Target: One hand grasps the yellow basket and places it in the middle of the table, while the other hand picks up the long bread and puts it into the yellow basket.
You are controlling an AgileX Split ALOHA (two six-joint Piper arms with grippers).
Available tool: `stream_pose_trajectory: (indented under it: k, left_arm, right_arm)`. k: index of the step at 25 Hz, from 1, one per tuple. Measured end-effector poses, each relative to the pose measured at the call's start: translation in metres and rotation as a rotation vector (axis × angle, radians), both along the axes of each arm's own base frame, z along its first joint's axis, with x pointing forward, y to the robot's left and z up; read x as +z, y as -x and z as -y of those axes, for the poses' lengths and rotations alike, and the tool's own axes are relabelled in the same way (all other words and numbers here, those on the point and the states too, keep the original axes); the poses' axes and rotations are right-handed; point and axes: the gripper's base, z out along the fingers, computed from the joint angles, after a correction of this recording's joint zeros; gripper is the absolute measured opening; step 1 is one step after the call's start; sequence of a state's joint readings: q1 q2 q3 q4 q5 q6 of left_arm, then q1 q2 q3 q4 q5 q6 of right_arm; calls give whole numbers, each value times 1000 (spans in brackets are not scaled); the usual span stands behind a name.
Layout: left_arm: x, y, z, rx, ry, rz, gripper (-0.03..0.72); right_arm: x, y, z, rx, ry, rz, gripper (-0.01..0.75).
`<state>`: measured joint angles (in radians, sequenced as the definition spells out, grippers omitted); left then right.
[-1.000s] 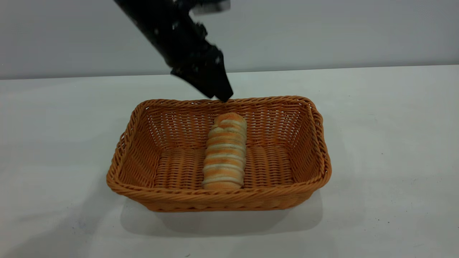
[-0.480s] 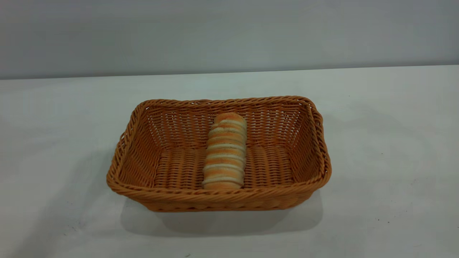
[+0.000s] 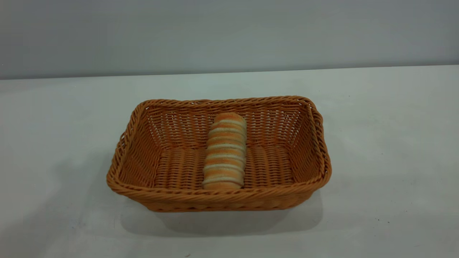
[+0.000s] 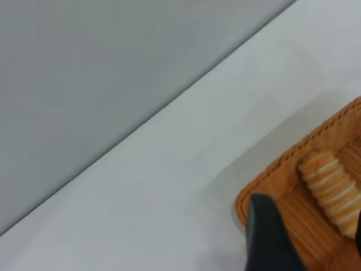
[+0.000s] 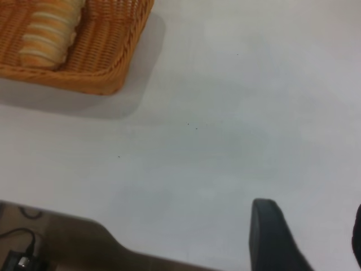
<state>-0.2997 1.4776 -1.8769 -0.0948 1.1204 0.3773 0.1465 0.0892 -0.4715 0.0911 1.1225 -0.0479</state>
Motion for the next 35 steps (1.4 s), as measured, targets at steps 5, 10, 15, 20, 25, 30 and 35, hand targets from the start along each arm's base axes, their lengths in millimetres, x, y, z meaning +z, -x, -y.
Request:
stream_pose_trajectory:
  k: [5, 10, 15, 20, 25, 30, 35]
  left_arm:
    - [39, 63, -24, 66, 48, 112, 450]
    - [56, 128, -48, 146, 111, 215, 450]
    - [44, 194, -70, 197, 179, 260, 450]
    - [5, 244, -85, 204, 191, 262, 450]
    - [-60, 283, -97, 204, 184, 235, 450]
    - [-122, 301, -100, 188, 187, 197, 450]
    - [-170, 299, -98, 166, 159, 124, 450]
  right_arm:
    - [0, 0, -1, 42, -8, -2, 333]
    - [0, 0, -1, 43, -9, -2, 333]
    - [0, 0, -1, 43, -9, -2, 333]
    - [0, 0, -1, 42, -9, -2, 333]
    - [0, 0, -1, 42, -9, -2, 333]
    - [0, 0, -1, 42, -9, -2, 333]
    - [0, 0, -1, 42, -9, -2, 333]
